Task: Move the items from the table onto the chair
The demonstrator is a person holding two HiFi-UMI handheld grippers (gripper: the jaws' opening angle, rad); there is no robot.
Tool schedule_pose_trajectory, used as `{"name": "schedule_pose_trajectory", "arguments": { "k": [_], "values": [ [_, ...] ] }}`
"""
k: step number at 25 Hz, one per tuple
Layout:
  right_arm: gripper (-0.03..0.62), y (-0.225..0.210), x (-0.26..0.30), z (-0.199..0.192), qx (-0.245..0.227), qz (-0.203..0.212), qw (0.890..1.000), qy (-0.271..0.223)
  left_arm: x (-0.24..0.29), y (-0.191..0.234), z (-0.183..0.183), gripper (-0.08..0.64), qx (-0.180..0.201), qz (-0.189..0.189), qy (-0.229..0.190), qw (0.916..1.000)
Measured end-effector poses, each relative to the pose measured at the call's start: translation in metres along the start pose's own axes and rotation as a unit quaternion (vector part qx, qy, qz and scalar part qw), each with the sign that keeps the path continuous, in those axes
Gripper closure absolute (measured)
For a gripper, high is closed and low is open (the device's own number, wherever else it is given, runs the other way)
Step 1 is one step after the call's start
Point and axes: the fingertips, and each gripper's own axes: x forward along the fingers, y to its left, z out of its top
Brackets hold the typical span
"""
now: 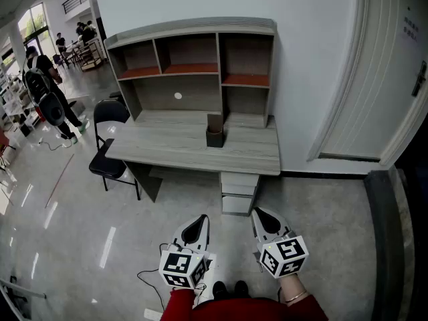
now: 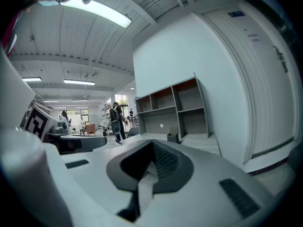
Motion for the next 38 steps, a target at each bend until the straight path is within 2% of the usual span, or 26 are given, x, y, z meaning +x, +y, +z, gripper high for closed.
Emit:
{"name": "schedule_pose_trajectory", "arguments": {
  "k": [9,19,24,28,34,38],
  "values": [
    [0.586,-0.007,-0.003,-0.005,-0.017,-0.005,1.000,0.010,0.003,0.003,0.000,0.552,0.000,0.005,0.004,1.0000],
    [0.586,-0.020,-0.001,0.000,-0.008,-0.013,1.000,0.000,0.010,0.010,-0.001,0.552,-0.002,0.004,0.003,1.0000],
    [0.586,-0.030,0.011,0.001,-0.002,-0.031,0.999,0.007,0.032,0.031,0.002,0.551,-0.002,-0.004,0.034,0.9994],
    [0.586,-0.041,0.030,0.004,-0.015,-0.050,0.999,0.011,0.073,0.051,0.007,0.399,0.020,-0.011,0.051,0.9984],
    [0.586,-0.078,0.077,0.013,-0.003,-0.060,0.998,0.011,0.171,0.086,0.000,0.226,0.014,0.024,0.083,0.9962],
    [0.586,-0.125,0.131,0.027,0.001,-0.059,0.998,-0.001,0.253,0.118,-0.013,0.103,0.016,0.059,0.108,0.9922]
  ]
}}
